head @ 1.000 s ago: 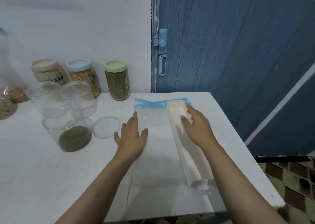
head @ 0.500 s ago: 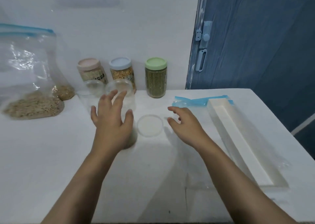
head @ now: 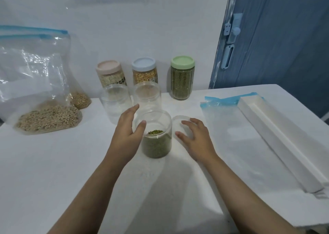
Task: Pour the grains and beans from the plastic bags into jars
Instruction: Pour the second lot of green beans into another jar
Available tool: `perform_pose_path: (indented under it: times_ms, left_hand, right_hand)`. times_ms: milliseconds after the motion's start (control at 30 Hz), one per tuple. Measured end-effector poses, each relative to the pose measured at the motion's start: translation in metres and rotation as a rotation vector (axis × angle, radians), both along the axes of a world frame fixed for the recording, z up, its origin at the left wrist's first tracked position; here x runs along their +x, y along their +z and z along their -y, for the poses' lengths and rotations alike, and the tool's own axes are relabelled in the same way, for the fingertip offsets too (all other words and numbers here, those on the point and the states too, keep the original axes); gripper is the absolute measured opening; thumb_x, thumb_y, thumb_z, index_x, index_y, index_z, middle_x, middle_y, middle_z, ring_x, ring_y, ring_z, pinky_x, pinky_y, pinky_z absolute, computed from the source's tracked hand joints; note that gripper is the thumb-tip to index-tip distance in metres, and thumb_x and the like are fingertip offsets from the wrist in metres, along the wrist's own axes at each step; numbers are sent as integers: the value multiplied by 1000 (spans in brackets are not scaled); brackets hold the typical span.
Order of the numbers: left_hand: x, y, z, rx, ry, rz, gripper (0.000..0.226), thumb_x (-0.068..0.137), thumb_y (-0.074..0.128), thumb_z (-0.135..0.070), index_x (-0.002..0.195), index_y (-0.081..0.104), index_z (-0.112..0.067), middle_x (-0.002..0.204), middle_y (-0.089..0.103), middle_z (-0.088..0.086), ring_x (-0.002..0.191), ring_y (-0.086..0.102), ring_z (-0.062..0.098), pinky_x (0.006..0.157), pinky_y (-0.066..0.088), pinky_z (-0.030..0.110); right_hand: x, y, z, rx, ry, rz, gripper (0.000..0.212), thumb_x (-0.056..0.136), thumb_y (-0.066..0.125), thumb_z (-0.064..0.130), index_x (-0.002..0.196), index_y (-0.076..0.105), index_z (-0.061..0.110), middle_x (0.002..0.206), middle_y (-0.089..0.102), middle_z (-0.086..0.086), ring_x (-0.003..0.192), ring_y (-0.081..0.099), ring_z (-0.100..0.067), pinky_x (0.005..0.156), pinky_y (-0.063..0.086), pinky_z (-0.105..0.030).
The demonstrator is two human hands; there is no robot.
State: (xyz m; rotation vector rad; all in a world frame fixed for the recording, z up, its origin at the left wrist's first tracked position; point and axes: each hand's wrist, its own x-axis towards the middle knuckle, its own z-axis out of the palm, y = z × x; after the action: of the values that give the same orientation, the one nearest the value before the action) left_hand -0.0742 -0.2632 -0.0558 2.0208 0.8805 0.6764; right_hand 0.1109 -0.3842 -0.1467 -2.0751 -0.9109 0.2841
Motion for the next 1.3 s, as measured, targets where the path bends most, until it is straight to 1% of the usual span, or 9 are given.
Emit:
perform_pose_path:
  times_ms: [200,333,467,600,700,1000,1100,1200,1300]
  left_hand:
    - [-3,-6,-7,-194,-15,130,46,103,47,-32,149,39,-35,151,41,-16,133,42,5,104,33,25]
    - [1,-3,-13,-326,-4,216,45,103,42,-42,148,40,-37,150,44,-13,134,42,6,115,33,34]
    - [3,-10,-15,-403,-47,252,46,102,44,-47,147,41,-38,148,46,-10,136,44,12,118,32,41]
    - [1,-24,-16,-442,-67,262,44,101,46,-47,144,44,-40,148,47,-12,136,44,10,118,33,41]
    - [-2,-32,-20,-450,-64,272,34,101,46,-49,135,47,-48,145,50,-17,135,45,7,117,34,42]
    - [-12,-39,-10,-380,-156,311,51,97,41,-56,146,32,-47,152,39,-19,137,37,-3,118,29,29]
    - [-11,-44,-11,-378,-156,304,53,89,35,-75,140,32,-59,152,38,-23,138,37,-5,118,30,29]
    - [-9,-43,-11,-373,-193,311,60,93,44,-58,149,31,-41,150,38,-25,129,35,-21,104,32,6]
    - [-6,-46,-10,-329,-170,317,54,99,37,-51,151,33,-34,151,40,-21,135,33,-16,114,28,15]
  right_hand:
    - [-37,51,5,507,-35,-219,37,87,55,56,121,60,43,130,49,28,124,45,11,96,36,-8]
    - [-45,74,-5,345,180,-48,43,86,63,53,127,58,43,142,39,21,135,32,12,105,26,-3]
    - [-49,74,-11,203,302,66,76,85,69,54,150,30,46,159,18,18,147,16,4,120,20,-29]
    - [-57,69,-16,282,275,-70,80,88,62,57,154,18,47,161,17,21,147,24,-2,118,27,-29]
    - [-68,72,-21,357,162,-402,72,91,44,60,155,14,49,161,22,22,140,28,5,103,29,-8]
    - [-71,64,-41,550,1,-802,39,105,31,48,123,60,29,130,62,8,123,54,-9,95,42,-30]
    - [-70,63,-44,566,-10,-853,34,106,32,45,116,60,29,123,64,6,115,58,-9,93,45,-30]
    - [-70,64,-45,568,14,-872,37,105,34,47,120,61,27,124,65,6,117,57,-9,98,43,-32]
    - [-69,64,-46,537,9,-844,23,105,39,40,114,56,27,129,61,6,121,52,-9,94,41,-29]
